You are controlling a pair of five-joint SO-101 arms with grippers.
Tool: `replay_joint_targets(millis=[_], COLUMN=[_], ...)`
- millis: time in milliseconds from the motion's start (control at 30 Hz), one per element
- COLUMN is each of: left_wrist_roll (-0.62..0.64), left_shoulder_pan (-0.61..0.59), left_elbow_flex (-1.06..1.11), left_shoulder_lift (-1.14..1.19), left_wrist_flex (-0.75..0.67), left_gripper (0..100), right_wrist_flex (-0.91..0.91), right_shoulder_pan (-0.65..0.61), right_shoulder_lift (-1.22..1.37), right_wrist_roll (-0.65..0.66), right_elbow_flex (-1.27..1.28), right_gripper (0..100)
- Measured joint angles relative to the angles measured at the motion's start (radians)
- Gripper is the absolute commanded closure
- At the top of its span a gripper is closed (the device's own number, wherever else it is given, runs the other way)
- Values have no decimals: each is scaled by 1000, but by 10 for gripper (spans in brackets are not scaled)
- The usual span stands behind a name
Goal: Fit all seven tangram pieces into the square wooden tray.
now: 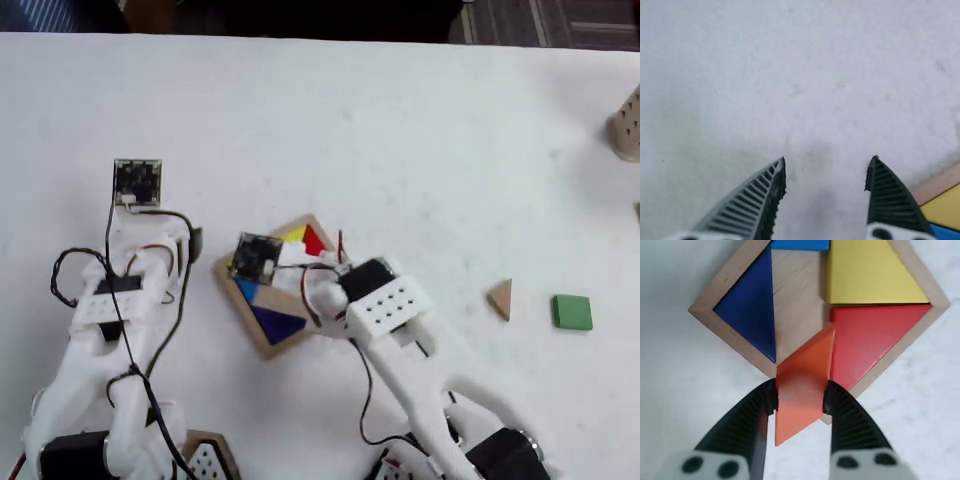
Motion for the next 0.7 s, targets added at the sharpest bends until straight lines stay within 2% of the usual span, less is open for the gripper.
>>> replay_joint_targets(millis=[267, 467, 700], left_wrist_roll=[0, 0, 0], left_shoulder_pan=[0, 0, 0], left_elbow_flex=[0, 0, 0], left_shoulder_lift=[0, 0, 0], left_wrist_flex=[0, 0, 0], left_gripper=[733, 733, 733], right_wrist_flex=[-123, -132, -180], right_shoulder_pan=[6, 9, 9], right_shoulder_lift=[0, 0, 0], right_wrist_roll=[-6, -144, -137], right_elbow_flex=[80, 80, 80], right_gripper=[978, 975, 978])
